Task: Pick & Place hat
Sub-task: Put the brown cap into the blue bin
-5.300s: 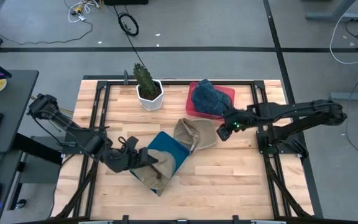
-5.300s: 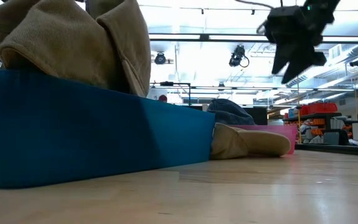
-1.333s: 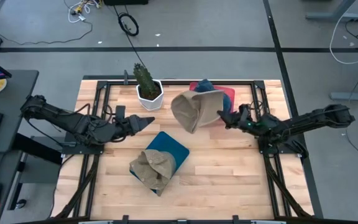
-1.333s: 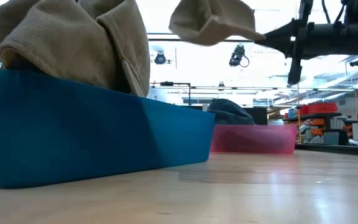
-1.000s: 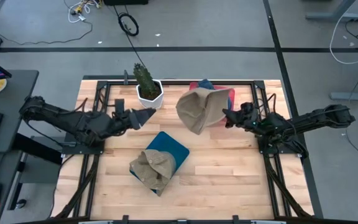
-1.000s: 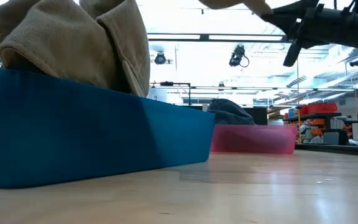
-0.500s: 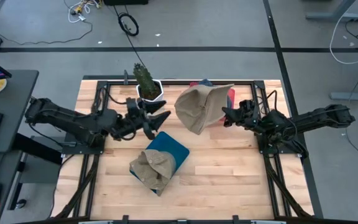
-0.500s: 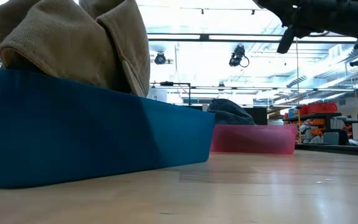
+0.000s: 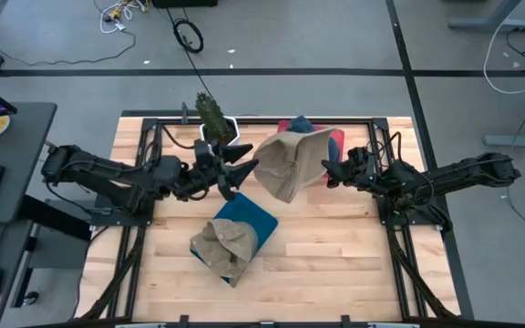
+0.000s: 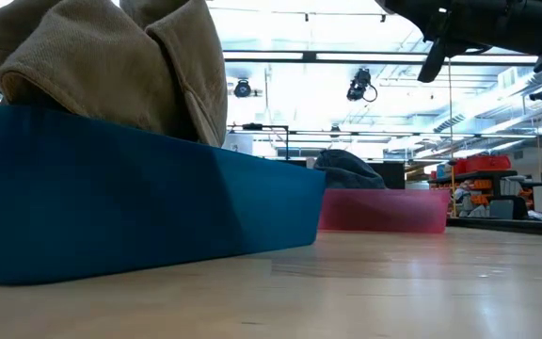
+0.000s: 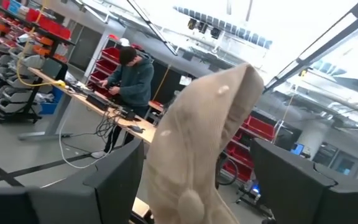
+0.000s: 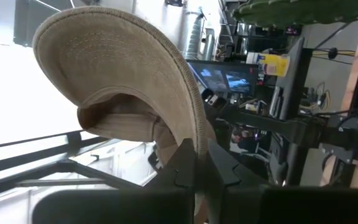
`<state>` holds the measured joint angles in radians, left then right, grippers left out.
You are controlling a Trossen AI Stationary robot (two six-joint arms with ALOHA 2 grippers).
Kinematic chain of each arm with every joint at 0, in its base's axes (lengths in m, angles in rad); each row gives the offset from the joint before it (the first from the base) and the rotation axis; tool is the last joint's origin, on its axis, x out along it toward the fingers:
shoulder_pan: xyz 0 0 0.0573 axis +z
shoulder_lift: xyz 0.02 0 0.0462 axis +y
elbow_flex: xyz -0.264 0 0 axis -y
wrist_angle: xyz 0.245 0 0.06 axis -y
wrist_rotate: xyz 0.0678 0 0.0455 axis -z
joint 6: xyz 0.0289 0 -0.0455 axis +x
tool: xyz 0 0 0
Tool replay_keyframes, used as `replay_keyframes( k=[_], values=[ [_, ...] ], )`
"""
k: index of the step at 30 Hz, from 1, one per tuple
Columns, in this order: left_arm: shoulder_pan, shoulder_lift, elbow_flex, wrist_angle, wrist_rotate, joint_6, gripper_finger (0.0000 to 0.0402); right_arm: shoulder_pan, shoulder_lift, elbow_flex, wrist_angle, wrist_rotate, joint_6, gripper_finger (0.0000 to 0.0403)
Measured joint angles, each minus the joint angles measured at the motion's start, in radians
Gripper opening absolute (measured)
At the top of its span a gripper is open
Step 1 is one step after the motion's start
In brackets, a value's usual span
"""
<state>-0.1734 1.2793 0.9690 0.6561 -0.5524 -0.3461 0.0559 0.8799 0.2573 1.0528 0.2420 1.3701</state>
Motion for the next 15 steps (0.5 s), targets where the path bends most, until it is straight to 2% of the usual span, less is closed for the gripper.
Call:
replay_keyframes(
  k=[10, 15],
  values=[
    [0.045, 0.000, 0.000, -0.070, 0.094, 0.018, 0.0298, 0.000, 0.000, 0.000, 0.000, -0.026, 0.009, 0.0006],
    [0.053, 0.000, 0.000, -0.081, 0.106, 0.020, 0.0295, 0.000, 0.000, 0.000, -0.012, -0.027, 0.009, 0.0006]
  ],
)
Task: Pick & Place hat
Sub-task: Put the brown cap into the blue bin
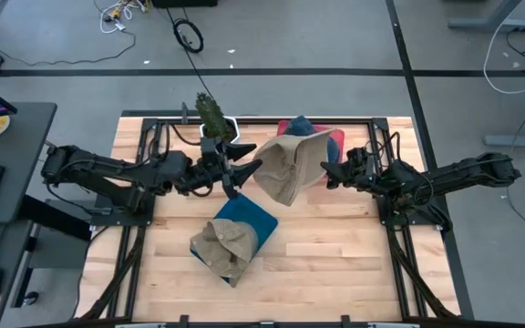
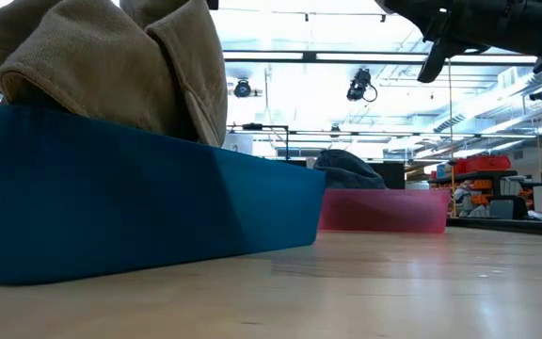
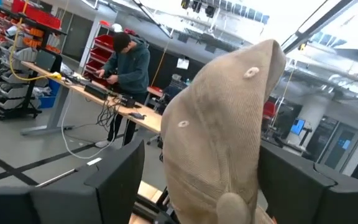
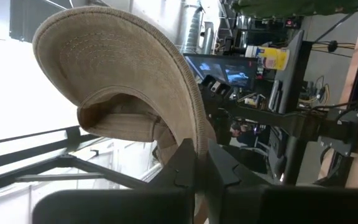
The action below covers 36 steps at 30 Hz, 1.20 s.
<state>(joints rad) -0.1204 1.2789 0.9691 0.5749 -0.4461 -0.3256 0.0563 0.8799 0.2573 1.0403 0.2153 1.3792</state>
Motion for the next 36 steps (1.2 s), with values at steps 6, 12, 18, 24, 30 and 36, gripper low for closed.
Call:
replay_keyframes(
  k=[6, 12, 18, 24, 30, 36],
  values=[
    [0.000, 0.010, 0.000, -0.065, 0.019, 0.000, 0.0248, 0.000, 0.000, 0.000, -0.017, -0.001, 0.000, 0.0006],
    [0.000, 0.022, 0.001, -0.067, 0.027, 0.000, 0.0163, 0.000, 0.000, 0.000, -0.021, -0.002, 0.000, 0.0006],
    [0.000, 0.025, 0.000, -0.065, 0.027, -0.003, 0.0045, 0.000, 0.000, 0.000, -0.057, -0.016, 0.000, 0.0006],
    [-0.001, 0.025, 0.000, -0.065, 0.027, 0.023, 0.0016, 0.000, 0.000, 0.000, -0.080, -0.023, 0.008, 0.0016],
    [-0.019, 0.024, 0.000, -0.067, 0.024, 0.165, 0.0014, 0.000, 0.000, 0.000, -0.070, -0.082, 0.000, 0.0113],
    [-0.042, 0.024, 0.000, -0.066, 0.019, 0.298, 0.0014, 0.000, 0.000, 0.000, -0.018, -0.151, 0.000, 0.0225]
  ],
)
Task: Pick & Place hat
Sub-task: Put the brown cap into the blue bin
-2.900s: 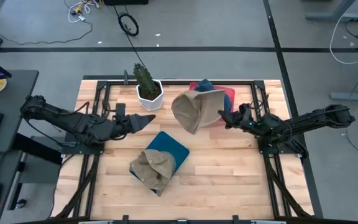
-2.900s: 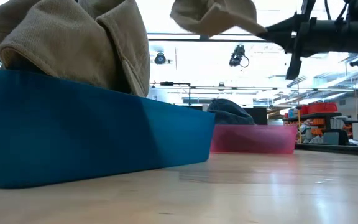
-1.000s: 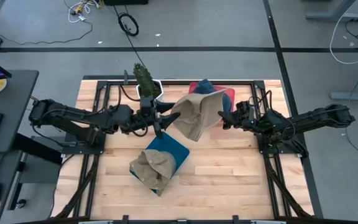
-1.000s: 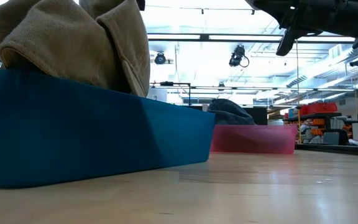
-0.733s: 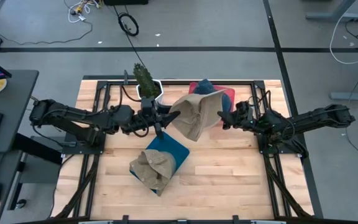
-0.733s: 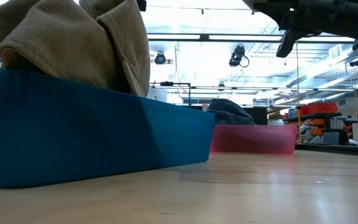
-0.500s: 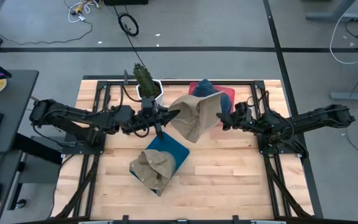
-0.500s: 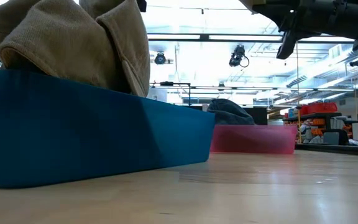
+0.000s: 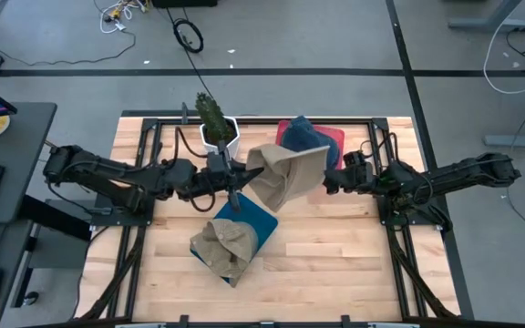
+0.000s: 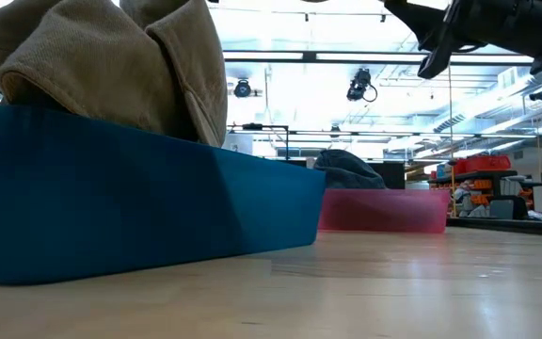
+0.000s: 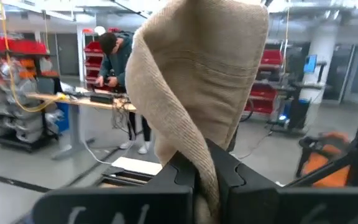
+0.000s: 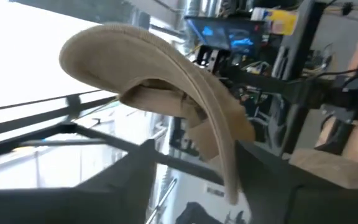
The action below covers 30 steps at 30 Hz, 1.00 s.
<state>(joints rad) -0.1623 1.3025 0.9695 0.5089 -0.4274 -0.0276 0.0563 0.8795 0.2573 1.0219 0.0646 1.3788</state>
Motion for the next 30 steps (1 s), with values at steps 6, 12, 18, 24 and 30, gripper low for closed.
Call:
replay_keyframes(
  k=[6, 12, 18, 24, 30],
  values=[
    [-0.039, -0.010, 0.007, -0.016, -0.075, 0.178, 0.0014, 0.000, 0.000, 0.000, 0.037, -0.081, 0.027, 0.0299],
    [-0.081, -0.010, 0.118, -0.089, -0.130, 0.450, 0.0014, 0.000, 0.000, 0.000, 0.018, -0.205, 0.106, 0.0325],
    [-0.096, -0.010, 0.282, -0.385, -0.139, 0.497, 0.0014, 0.000, 0.000, 0.000, 0.005, -0.238, 0.113, 0.0327],
    [-0.128, -0.009, 0.376, -0.608, -0.158, 0.446, 0.0014, -0.012, 0.000, 0.000, 0.000, -0.241, 0.108, 0.0327],
    [-0.158, 0.009, 0.377, -0.691, -0.237, 0.274, 0.0014, -0.039, 0.000, 0.000, 0.000, -0.240, 0.106, 0.0327]
  ],
)
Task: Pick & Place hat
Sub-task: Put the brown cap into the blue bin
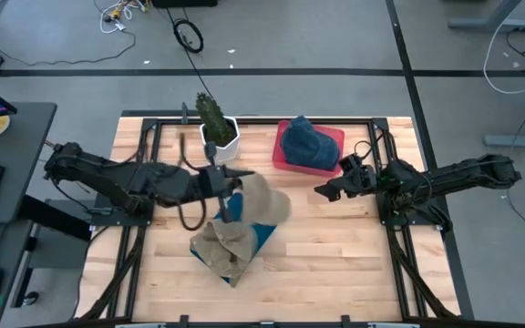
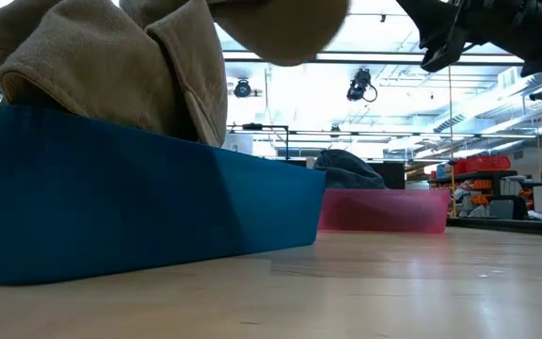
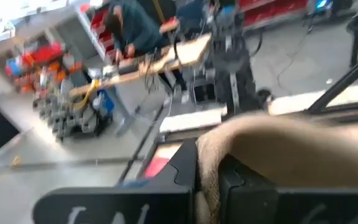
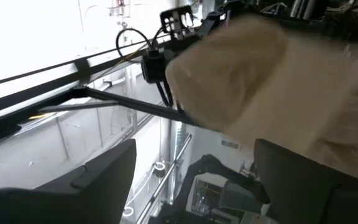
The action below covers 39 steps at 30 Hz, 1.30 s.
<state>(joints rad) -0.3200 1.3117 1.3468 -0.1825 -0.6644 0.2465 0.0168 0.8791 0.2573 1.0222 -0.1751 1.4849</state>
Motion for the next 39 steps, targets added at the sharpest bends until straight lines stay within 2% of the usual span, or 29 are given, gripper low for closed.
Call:
replay_keyframes(
  k=[7, 13, 22, 25, 36, 39],
  values=[
    [-0.010, 0.092, -0.001, -0.050, -0.029, -0.173, 0.0014, -0.012, 0.000, 0.000, -0.005, 0.002, 0.008, 0.0327],
    [-0.010, 0.145, 0.000, -0.113, -0.031, -0.187, 0.0014, -0.012, 0.001, 0.000, -0.017, 0.002, 0.025, 0.0327],
    [-0.008, 0.152, 0.135, -0.498, -0.030, -0.384, 0.0014, -0.012, 0.001, 0.000, -0.037, 0.002, 0.026, 0.0327],
    [-0.009, 0.152, 0.176, -0.566, -0.030, -0.400, 0.0014, -0.012, 0.001, 0.000, -0.054, 0.002, 0.026, 0.0327],
    [-0.002, 0.252, 0.238, -0.767, 0.119, -0.420, 0.0014, -0.012, 0.000, 0.000, -0.080, 0.009, 0.022, 0.0327],
    [-0.001, 0.288, 0.239, -0.768, 0.159, -0.421, 0.0014, -0.012, 0.001, 0.000, -0.082, 0.010, 0.024, 0.0327]
  ],
)
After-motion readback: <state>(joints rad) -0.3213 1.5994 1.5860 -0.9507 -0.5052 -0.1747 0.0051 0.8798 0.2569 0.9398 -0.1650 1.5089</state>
